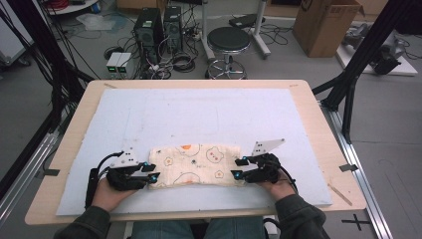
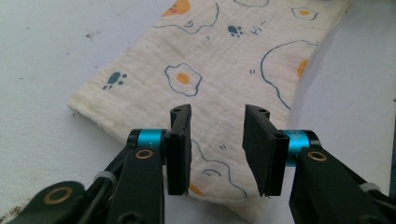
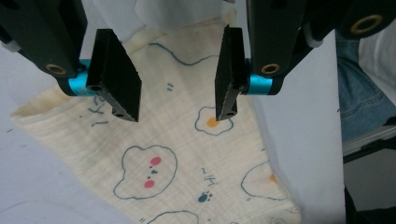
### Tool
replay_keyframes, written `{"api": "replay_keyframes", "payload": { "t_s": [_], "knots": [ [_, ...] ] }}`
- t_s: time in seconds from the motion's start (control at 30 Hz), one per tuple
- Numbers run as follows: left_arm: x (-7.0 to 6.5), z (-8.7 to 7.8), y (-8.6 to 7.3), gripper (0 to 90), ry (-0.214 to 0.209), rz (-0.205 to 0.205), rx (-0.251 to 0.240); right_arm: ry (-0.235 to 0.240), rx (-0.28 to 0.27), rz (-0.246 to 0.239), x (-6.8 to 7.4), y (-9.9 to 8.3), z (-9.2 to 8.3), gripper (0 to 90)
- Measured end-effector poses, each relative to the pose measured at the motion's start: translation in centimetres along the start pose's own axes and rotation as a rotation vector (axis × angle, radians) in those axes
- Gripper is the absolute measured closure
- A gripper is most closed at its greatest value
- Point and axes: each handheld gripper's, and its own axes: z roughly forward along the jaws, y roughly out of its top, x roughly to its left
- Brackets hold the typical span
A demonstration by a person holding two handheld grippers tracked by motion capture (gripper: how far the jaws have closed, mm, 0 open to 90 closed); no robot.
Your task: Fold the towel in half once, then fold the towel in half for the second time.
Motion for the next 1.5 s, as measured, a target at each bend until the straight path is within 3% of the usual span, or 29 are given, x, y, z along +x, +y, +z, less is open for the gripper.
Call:
{"api": "replay_keyframes", "payload": {
  "t_s": [0.6,0.77,1.5],
  "knots": [
    [0.3,-0.1,0.9,52.3,0.017,-0.023,-0.039,-0.048,-0.052,0.006,-0.1,1.2,0.0,36.7],
    [0.3,-0.1,1.0,49.2,0.020,-0.044,-0.050,-0.051,-0.055,0.007,-0.2,1.4,0.2,36.2],
    [0.7,-0.1,1.0,45.8,0.042,-0.060,-0.048,-0.067,-0.037,0.011,-0.4,1.5,0.3,37.6]
  ]
}}
